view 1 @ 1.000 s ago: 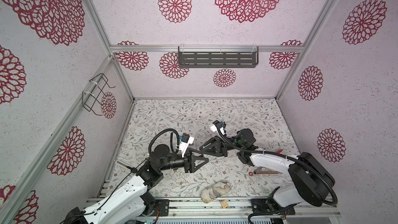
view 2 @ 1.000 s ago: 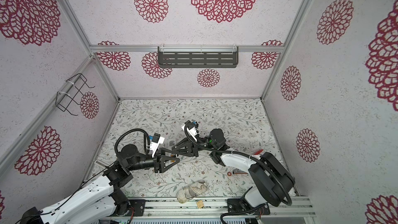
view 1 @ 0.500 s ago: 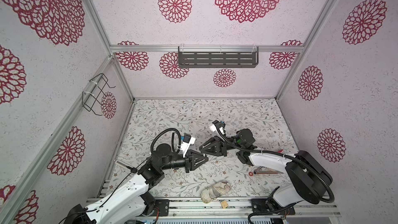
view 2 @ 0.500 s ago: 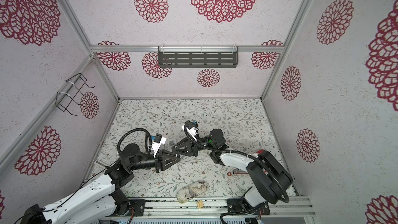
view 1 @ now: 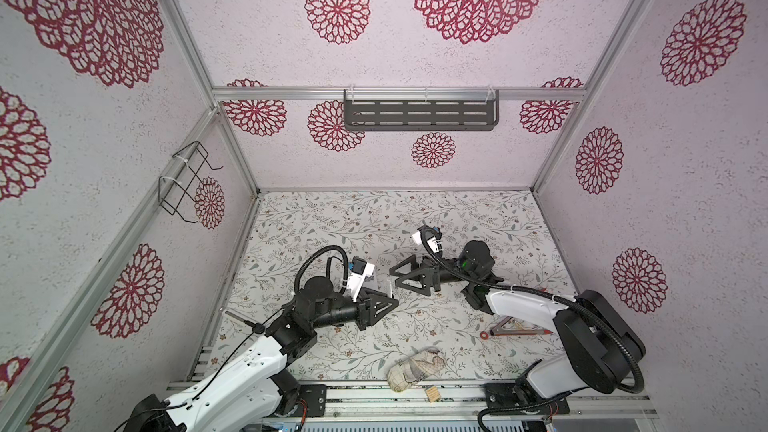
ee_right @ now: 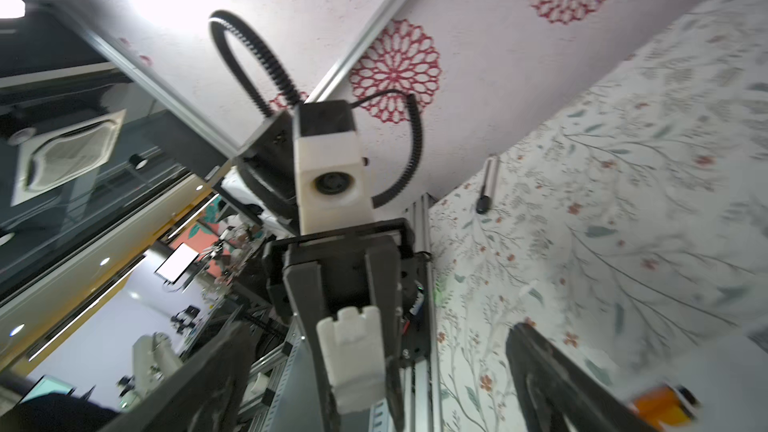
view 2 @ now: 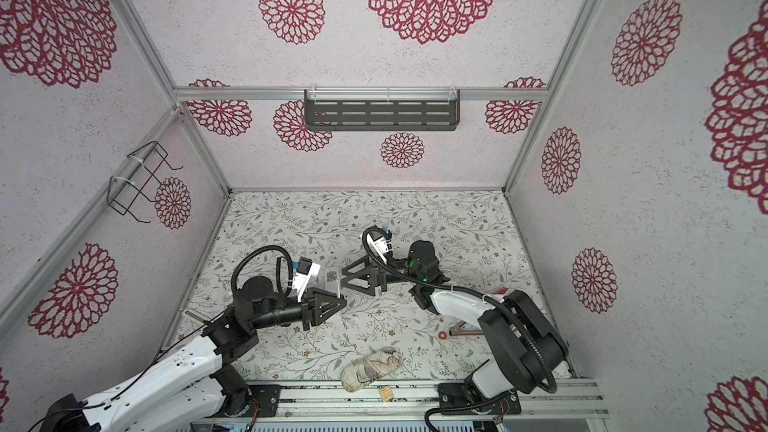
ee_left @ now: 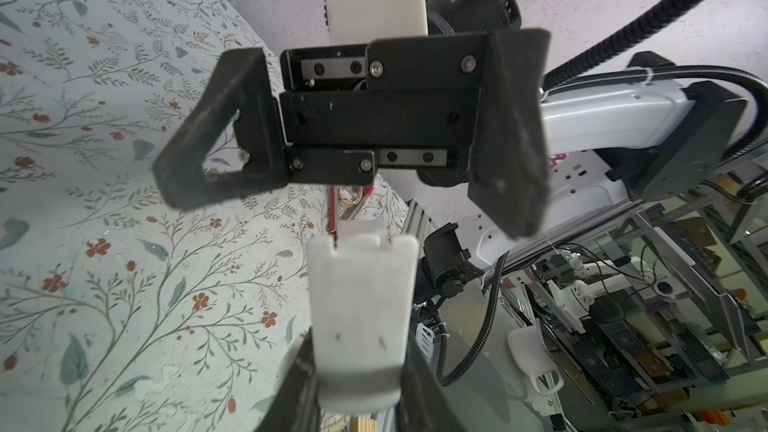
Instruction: Load the batteries into the remote control
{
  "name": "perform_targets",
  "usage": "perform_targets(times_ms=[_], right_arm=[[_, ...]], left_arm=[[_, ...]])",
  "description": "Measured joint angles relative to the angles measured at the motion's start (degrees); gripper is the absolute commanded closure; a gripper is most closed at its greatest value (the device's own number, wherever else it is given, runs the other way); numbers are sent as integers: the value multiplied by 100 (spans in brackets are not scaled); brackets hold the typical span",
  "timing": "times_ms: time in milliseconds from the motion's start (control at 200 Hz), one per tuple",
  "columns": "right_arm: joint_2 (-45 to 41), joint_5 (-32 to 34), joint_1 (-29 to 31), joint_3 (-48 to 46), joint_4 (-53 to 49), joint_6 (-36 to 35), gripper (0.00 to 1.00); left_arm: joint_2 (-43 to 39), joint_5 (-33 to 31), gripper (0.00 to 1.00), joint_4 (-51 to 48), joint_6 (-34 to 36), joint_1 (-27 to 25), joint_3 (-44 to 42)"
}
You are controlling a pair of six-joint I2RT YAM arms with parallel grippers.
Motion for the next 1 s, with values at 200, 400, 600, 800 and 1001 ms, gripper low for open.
perform_targets(times_ms=[200, 400, 600, 800, 1001], right_arm=[[-544, 2000, -444, 671, -3397, -1709, 1], [-1333, 4212, -527, 634, -5165, -2509, 1], [-2218, 5405, -664, 153, -5851, -2640, 1], [-2756, 5936, -693, 109, -6537, -2640, 1], [-3567, 6188, -695, -44, -7053, -2645, 1]], left_arm=[[1143, -461, 86, -417, -68, -2, 221], [2704, -1145, 86, -907, -192, -282, 1209], [4428, -1808, 84, -1576, -476, -603, 2782], [5845, -2310, 82, -2494, -820, -754, 4092], [6658, -2688, 71, -3265, -929, -911, 5191]])
